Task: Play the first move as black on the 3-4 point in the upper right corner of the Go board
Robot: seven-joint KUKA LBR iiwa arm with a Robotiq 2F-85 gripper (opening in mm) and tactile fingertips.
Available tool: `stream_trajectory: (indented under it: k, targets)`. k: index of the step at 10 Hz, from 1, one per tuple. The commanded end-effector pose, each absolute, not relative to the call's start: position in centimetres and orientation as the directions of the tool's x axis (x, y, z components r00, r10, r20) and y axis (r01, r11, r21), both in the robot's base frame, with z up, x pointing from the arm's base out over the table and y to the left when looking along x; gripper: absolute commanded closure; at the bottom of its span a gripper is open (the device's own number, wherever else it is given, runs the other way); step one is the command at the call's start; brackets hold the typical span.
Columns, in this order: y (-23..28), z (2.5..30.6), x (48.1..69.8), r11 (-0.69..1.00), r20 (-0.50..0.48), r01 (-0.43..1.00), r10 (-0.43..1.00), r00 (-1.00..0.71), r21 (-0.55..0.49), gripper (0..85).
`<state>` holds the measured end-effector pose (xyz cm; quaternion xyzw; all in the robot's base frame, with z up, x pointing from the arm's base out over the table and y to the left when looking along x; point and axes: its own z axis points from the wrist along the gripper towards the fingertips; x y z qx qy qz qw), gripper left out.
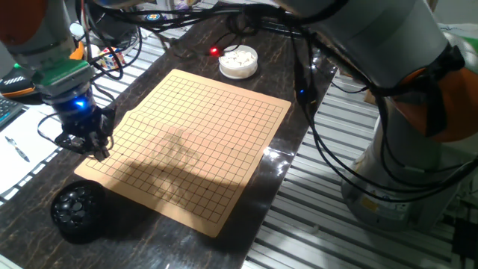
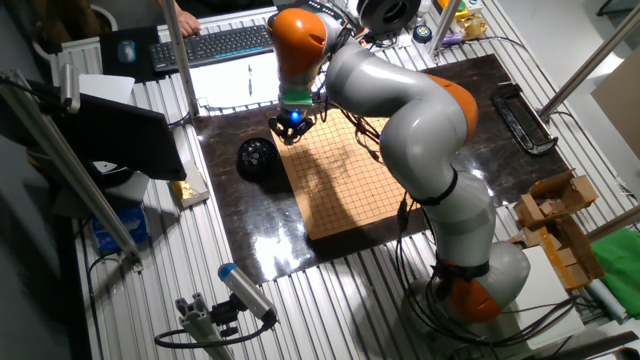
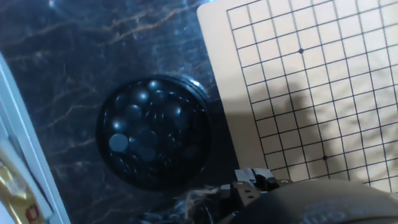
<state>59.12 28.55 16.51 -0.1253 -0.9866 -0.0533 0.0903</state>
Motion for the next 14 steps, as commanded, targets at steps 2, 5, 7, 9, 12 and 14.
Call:
stream_trajectory:
  k: [2,5,7,9,12,14]
  targets:
    - [28.5,16.5,59.1,0.942,0.188,0.322,0.301,-0.935,0.095,78.7]
    - [30.1,16.1,59.5,0.852,0.184,0.513,0.490,-0.852,0.108,52.7]
    - [31.6,14.8,59.7,0.799,0.174,0.590,0.568,-0.804,0.120,47.3]
    - [32.2,13.7,60.5,0.736,0.185,0.660,0.635,-0.750,0.151,46.7]
    - [32.8,12.3,61.8,0.678,0.193,0.713,0.686,-0.701,0.179,47.0]
    - [33.6,11.8,62.3,0.652,0.182,0.734,0.711,-0.679,0.190,47.3]
